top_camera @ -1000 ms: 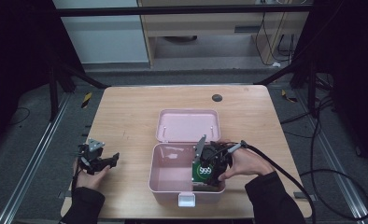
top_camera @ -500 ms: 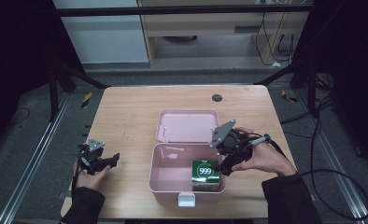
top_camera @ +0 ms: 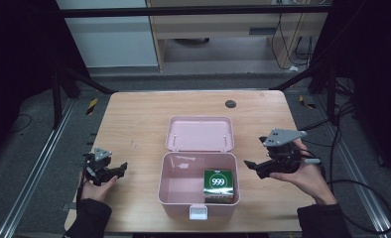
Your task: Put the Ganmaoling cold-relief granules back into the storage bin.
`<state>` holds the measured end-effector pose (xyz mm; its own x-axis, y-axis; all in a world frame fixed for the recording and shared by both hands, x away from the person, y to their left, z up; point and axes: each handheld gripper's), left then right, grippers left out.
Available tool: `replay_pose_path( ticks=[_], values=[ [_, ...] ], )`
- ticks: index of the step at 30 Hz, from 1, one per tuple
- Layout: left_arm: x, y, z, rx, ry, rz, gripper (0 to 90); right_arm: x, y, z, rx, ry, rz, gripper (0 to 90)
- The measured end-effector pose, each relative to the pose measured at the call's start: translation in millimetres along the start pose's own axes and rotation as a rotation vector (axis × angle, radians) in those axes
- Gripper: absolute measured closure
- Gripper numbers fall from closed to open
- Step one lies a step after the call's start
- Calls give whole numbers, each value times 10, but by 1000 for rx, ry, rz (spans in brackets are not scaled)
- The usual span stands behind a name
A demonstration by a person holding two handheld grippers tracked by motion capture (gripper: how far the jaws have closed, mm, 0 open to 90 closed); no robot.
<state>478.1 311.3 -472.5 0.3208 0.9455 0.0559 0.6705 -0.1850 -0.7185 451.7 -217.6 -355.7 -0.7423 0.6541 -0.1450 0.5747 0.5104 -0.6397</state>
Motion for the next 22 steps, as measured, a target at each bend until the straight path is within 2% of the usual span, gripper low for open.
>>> replay_pose_path(
  ticks=[1,2,3,4,5,6,11,13,16,22],
  values=[
    [0,0,0,0,0,0,330,0,0,0,0,0,0,112],
    [-3,0,0,-1,0,2,336,-42,7,100,-25,60,37,110],
    [-3,0,0,-1,-1,3,342,-61,19,152,-43,87,58,105],
    [-3,0,0,-1,-1,3,348,-61,19,152,-43,87,58,105],
    [-3,-2,0,-1,-3,4,354,-97,53,256,-62,136,92,103],
    [-3,-2,0,-1,-3,4,360,-111,76,308,-70,162,107,100],
    [9,-13,2,-6,-8,2,381,-177,225,566,-59,257,148,94],
    [8,-12,4,-5,-8,0,387,-211,278,662,-50,271,175,91],
    [5,-12,6,-7,-9,0,392,-250,345,818,-42,326,209,86],
    [2,2,15,-11,-5,-7,392,-372,384,1077,-43,444,309,86]
  ],
)
Point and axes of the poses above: each handheld gripper's, and its own axes: y roughly forward along the jaws, z roughly out of its underside, x roughly to its left, and after that the axes turned 3 degrees about x, right-handed
